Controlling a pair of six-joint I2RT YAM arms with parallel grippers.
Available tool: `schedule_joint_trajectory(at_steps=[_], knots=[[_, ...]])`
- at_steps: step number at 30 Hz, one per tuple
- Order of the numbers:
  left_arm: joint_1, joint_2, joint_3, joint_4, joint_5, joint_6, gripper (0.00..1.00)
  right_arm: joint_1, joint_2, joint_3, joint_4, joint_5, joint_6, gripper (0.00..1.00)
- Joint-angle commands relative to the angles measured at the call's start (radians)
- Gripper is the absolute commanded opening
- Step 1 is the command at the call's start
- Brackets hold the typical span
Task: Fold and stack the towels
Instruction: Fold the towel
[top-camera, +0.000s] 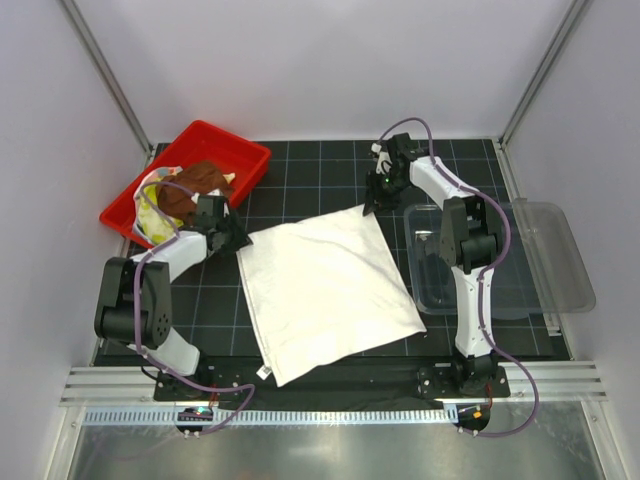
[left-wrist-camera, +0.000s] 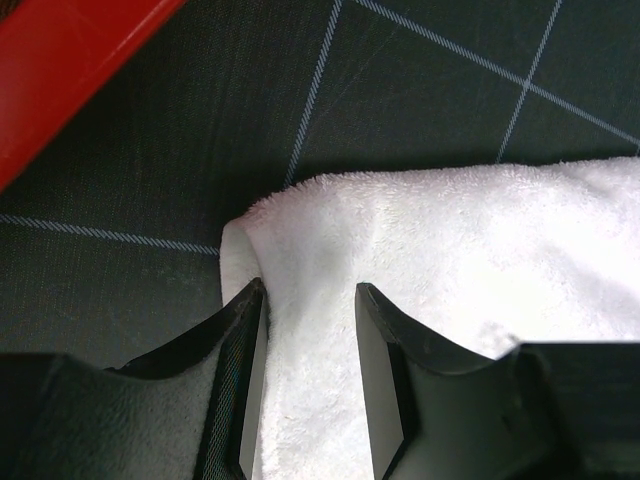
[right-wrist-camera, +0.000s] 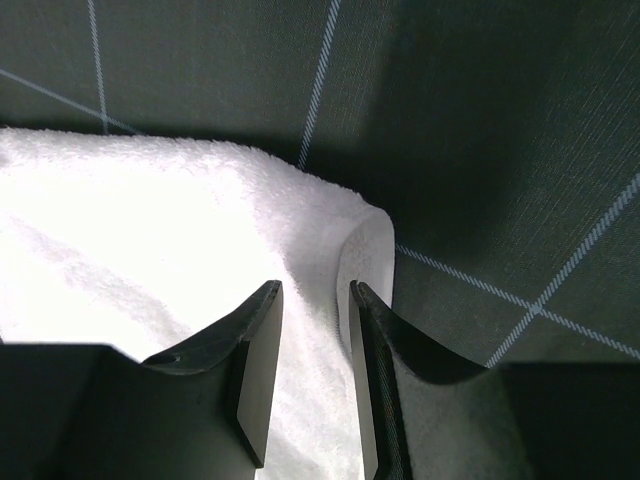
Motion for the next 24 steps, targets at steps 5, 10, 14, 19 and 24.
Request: schedule_joint_trajectory(at_steps=[5, 10, 14, 19, 24], knots=[[0.007, 0.011, 0.039, 0.025, -0.006, 0.02, 0.42, -0.007, -0.027, -0.019, 0.019, -0.03, 0.018, 0.38], [0.009, 0.025, 0.045, 0.022, -0.012, 0.025, 0.41, -0.007, -0.03, -0.024, 0.025, -0.03, 0.016, 0.36], [0.009, 0.023, 0.048, 0.012, -0.014, 0.031, 0.21, -0.009, -0.03, -0.035, 0.043, -0.03, 0.01, 0.18], [0.019, -0.004, 0.1, -0.036, -0.012, 0.087, 0.0, -0.015, -0.125, -0.081, 0.109, 0.002, 0.009, 0.01], [0.061, -0.064, 0.134, -0.019, 0.11, 0.135, 0.0, -0.03, -0.249, -0.165, 0.22, 0.011, 0.006, 0.01]])
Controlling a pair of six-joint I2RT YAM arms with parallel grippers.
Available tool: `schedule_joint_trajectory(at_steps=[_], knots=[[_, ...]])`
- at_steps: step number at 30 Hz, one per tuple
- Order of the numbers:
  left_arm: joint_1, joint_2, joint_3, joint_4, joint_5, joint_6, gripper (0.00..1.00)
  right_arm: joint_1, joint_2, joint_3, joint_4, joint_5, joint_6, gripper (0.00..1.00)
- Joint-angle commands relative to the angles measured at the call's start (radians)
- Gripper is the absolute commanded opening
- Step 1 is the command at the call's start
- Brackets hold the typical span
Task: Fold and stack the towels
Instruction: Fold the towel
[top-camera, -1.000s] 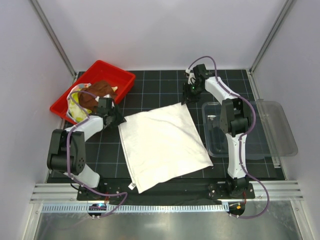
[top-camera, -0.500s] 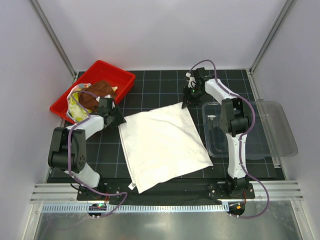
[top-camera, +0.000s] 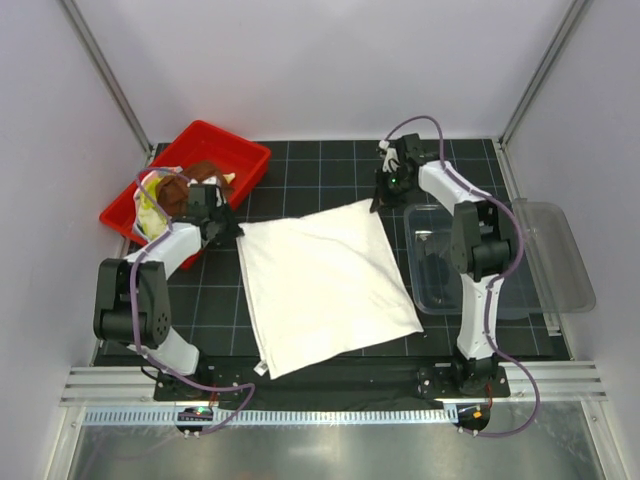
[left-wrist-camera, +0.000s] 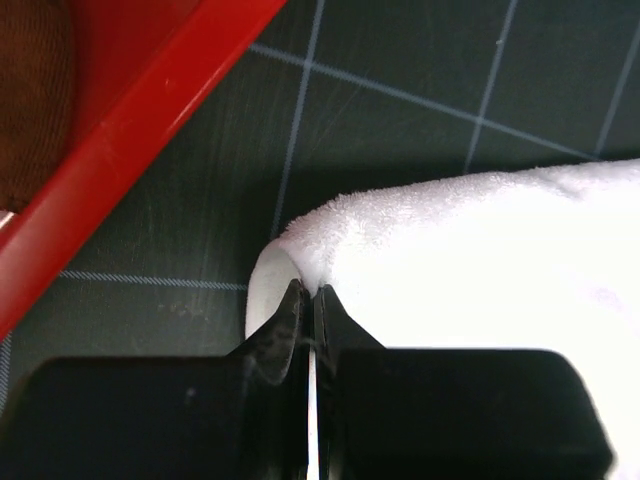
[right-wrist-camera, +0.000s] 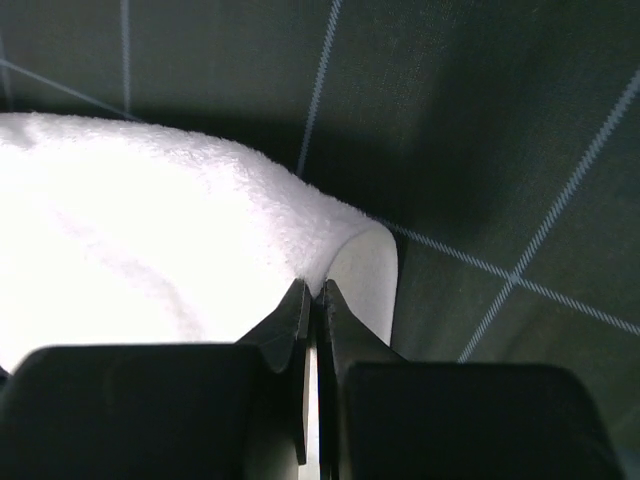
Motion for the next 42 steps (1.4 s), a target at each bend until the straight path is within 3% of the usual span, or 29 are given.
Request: schedule_joint_trajectory(at_steps=[1, 9, 13, 16, 19, 25, 32, 38, 42], knots=[[0.041, -0.084, 0.063, 0.023, 0.115, 0.055, 0.0, -0.015, -0.191, -0.054, 0.135, 0.015, -0.013, 0.01], [0.083, -0.193, 0.23, -0.117, 0.416, 0.189, 0.0, -0.022, -0.441, -0.233, 0.34, 0.101, 0.048, 0.01], [0.087, -0.234, 0.331, -0.23, 0.452, 0.233, 0.0, -0.022, -0.567, -0.301, 0.394, 0.133, 0.073, 0.01], [0.089, -0.251, 0.383, -0.263, 0.458, 0.224, 0.0, -0.022, -0.648, -0.349, 0.423, 0.239, 0.184, 0.01], [0.095, -0.245, 0.438, -0.298, 0.491, 0.21, 0.0, -0.016, -0.749, -0.454, 0.561, 0.233, 0.307, 0.01], [0.141, -0.303, 0.478, -0.335, 0.539, 0.198, 0.0, -0.019, -0.879, -0.421, 0.397, 0.313, 0.275, 0.01], [0.141, -0.441, 0.518, -0.359, 0.686, 0.172, 0.0, -0.019, -1.102, -0.432, 0.318, 0.265, 0.229, 0.01], [0.143, -0.498, 0.644, -0.513, 0.749, 0.163, 0.0, -0.021, -1.26, -0.497, 0.316, 0.225, 0.257, 0.01], [0.141, -0.521, 0.731, -0.689, 0.699, 0.209, 0.0, -0.019, -1.37, -0.504, 0.279, 0.201, 0.27, 0.01]])
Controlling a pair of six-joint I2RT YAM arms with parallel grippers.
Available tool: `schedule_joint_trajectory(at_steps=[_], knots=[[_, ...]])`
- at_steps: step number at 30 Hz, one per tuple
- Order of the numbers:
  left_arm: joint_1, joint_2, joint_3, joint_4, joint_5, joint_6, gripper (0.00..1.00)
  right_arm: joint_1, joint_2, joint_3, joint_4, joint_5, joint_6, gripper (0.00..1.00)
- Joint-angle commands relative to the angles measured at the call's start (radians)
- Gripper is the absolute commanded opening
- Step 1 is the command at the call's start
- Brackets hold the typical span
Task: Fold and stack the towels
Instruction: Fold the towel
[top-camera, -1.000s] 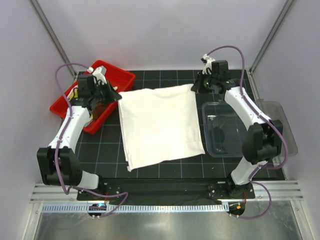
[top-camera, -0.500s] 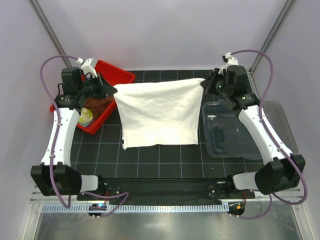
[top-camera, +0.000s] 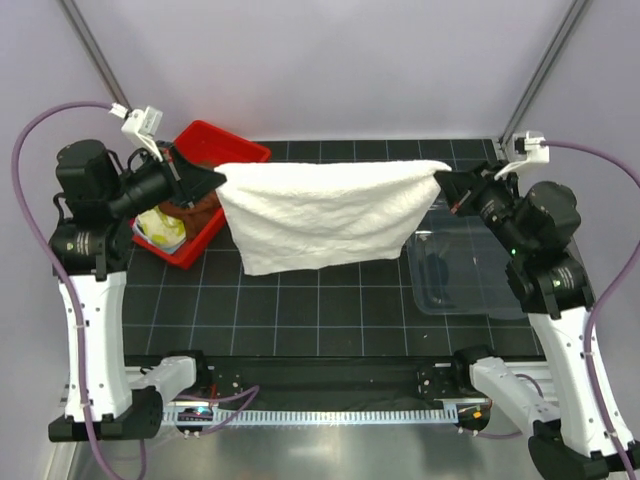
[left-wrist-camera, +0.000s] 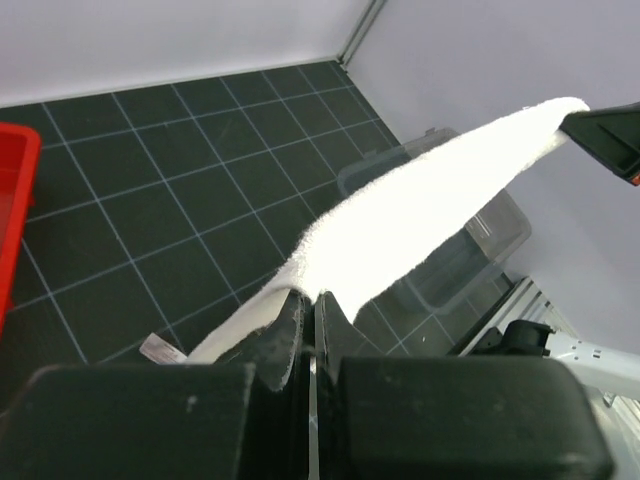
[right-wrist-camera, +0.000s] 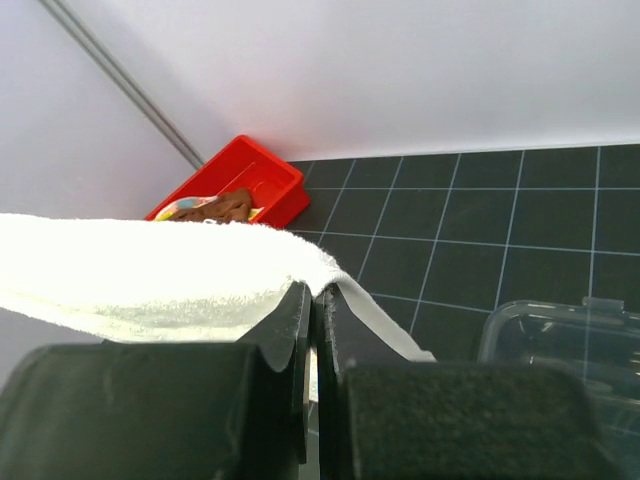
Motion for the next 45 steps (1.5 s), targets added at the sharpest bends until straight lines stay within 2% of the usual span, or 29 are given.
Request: schedule_joint_trajectory(at_steps=[1, 8, 12, 16, 17, 21, 26, 30, 34, 38, 45], knots=[[0.008, -0.063, 0.028, -0.146, -0.029, 0.032, 0.0, -0.005, -0.068, 0.0, -0.026, -0.04, 0.013, 0.01], [0.008, -0.211, -0.086, -0.133, -0.133, 0.032, 0.0, -0.005, -0.143, -0.043, -0.017, -0.201, 0.062, 0.01], [0.008, -0.206, -0.089, -0.187, -0.248, 0.046, 0.0, -0.006, -0.125, -0.072, 0.009, -0.242, 0.081, 0.01], [0.01, -0.136, -0.107, -0.183, -0.354, 0.04, 0.0, -0.005, -0.033, -0.118, 0.101, -0.228, 0.067, 0.01], [0.008, -0.125, -0.114, -0.148, -0.35, 0.038, 0.0, -0.005, 0.012, -0.115, 0.11, -0.231, 0.059, 0.01], [0.01, -0.178, -0.166, 0.02, -0.325, 0.023, 0.0, -0.003, 0.01, -0.129, 0.221, -0.229, 0.052, 0.01], [0.01, -0.246, -0.16, 0.08, -0.298, 0.015, 0.0, 0.003, 0.027, -0.052, 0.124, -0.238, 0.061, 0.01], [0.008, -0.344, -0.21, 0.077, -0.294, 0.006, 0.0, 0.012, -0.078, -0.097, 0.114, -0.25, 0.111, 0.01], [0.005, -0.453, -0.259, 0.052, -0.288, -0.007, 0.0, 0.014, -0.216, -0.104, 0.019, -0.258, 0.113, 0.01], [-0.053, -0.508, -0.25, 0.026, -0.288, -0.052, 0.0, 0.012, -0.302, -0.066, -0.043, -0.284, 0.118, 0.01], [-0.082, -0.479, -0.167, -0.064, -0.449, -0.047, 0.0, 0.014, -0.298, -0.035, -0.074, -0.268, 0.084, 0.01]])
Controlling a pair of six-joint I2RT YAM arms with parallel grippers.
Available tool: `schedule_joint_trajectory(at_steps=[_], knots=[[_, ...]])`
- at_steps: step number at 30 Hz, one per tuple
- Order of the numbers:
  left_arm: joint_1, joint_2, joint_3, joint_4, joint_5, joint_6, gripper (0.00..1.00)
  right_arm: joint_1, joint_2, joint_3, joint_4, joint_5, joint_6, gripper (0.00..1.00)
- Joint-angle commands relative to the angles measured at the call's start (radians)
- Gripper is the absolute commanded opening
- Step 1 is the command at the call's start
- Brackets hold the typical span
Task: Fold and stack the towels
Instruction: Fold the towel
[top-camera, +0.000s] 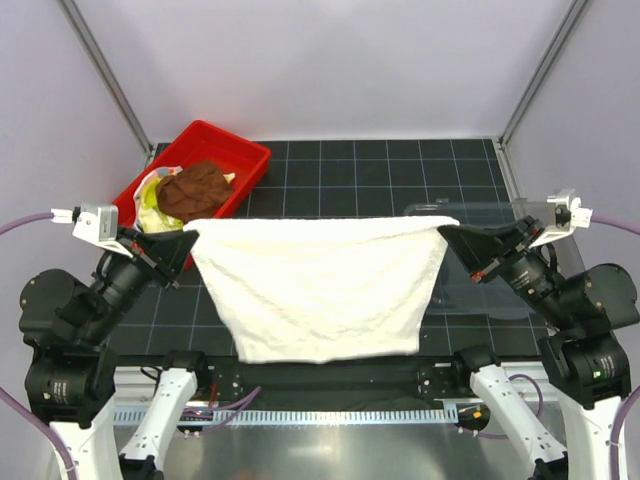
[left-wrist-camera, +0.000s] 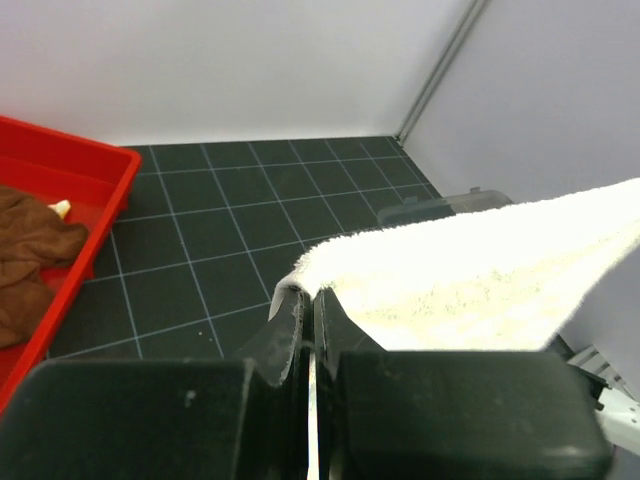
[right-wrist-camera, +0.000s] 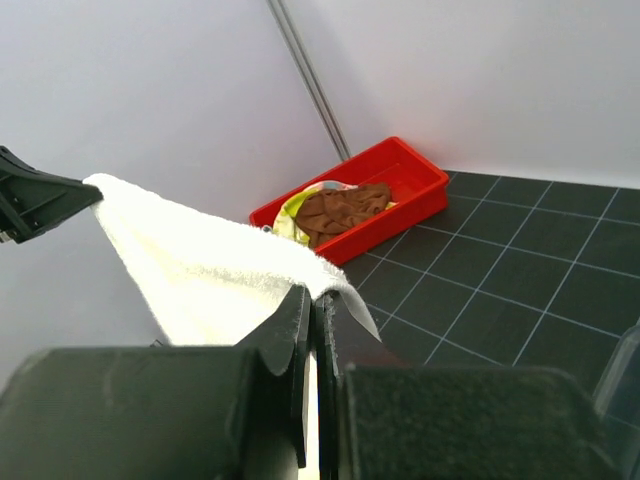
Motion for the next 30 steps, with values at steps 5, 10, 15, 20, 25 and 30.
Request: schedule_joint_trajectory(at_steps=[5, 10, 15, 20, 25, 30], knots=[[-0.003, 0.117, -0.05, -0.017, -0.163, 0.035, 0.0, 0.002, 0.11, -0.147, 0.1, 0.036, -0.04, 0.01], [-0.003, 0.179, -0.37, 0.273, -0.215, -0.003, 0.02, 0.002, 0.297, -0.396, 0.413, 0.037, -0.002, 0.01], [-0.003, 0.355, -0.567, 0.559, -0.243, -0.052, 0.12, 0.011, 0.613, -0.455, 0.735, 0.031, 0.01, 0.01], [-0.002, 0.667, -0.49, 0.742, -0.269, -0.031, 0.14, 0.014, 0.956, -0.306, 0.808, 0.074, -0.045, 0.04], [-0.002, 0.903, -0.244, 0.675, -0.274, 0.075, 0.28, 0.014, 1.158, -0.037, 0.652, 0.132, -0.121, 0.33], [-0.006, 0.894, -0.097, 0.514, -0.329, 0.093, 0.39, 0.014, 1.174, 0.093, 0.401, 0.278, -0.157, 0.45]])
